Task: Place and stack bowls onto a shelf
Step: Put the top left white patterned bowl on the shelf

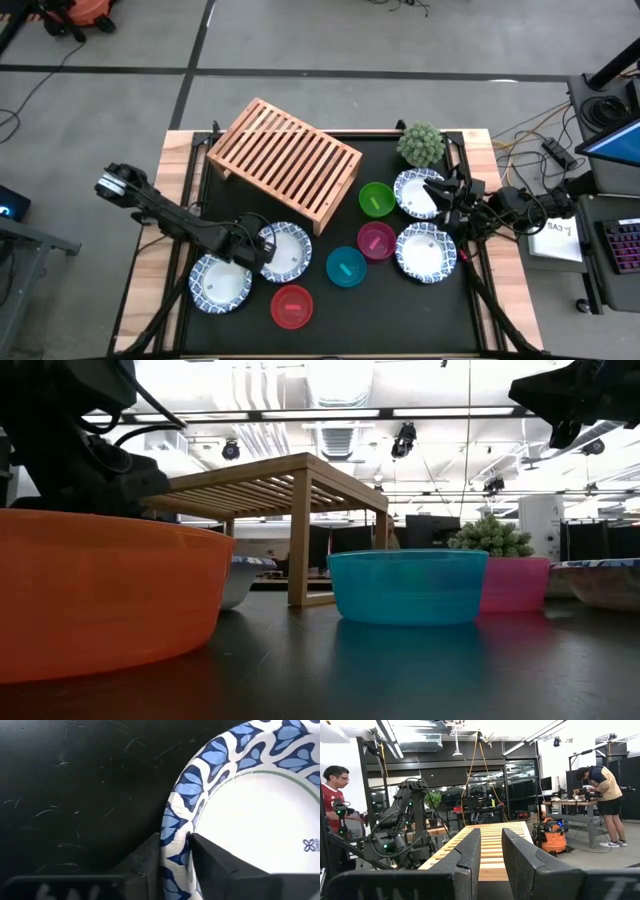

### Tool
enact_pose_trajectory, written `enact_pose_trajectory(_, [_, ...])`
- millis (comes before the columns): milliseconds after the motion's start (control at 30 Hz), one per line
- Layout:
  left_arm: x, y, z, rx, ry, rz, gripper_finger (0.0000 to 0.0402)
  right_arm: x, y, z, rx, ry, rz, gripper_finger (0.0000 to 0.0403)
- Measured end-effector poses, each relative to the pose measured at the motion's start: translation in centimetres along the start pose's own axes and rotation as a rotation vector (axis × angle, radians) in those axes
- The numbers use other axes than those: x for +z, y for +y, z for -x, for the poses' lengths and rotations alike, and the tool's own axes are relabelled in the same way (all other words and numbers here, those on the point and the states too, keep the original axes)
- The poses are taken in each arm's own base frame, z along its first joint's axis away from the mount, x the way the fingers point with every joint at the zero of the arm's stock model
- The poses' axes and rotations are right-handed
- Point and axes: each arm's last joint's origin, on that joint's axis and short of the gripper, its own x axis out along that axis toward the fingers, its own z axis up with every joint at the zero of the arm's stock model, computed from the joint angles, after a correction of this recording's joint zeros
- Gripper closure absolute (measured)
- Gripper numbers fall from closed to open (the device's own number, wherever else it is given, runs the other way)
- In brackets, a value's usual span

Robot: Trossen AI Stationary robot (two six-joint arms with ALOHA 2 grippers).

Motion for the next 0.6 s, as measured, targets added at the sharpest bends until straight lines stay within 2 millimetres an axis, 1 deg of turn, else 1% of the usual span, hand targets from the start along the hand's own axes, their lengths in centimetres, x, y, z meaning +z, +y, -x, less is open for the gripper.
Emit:
enact_pose_trajectory(167, [0.1,0.0,0.2,-0.015,-0.005,0.011,0.0381,0.0,0.0,0.0,0.000,0.000,0.000,0.0335])
enact_pose_trajectory(233, [0.2,-0.1,0.3,-0.020,-0.008,0.014,0.0394,0.0,0.0,0.0,0.000,0.000,0.000,0.0335])
enact_pose_trajectory(400, [0.5,0.0,0.9,-0.050,-0.008,0.027,0.0398,0.0,0.0,0.0,0.000,0.000,0.000,0.0335])
enact_pose_trajectory(600, [1.1,0.3,2.9,-0.134,0.002,0.024,0.0401,0.0,0.0,0.0,0.000,0.000,0.000,0.0335])
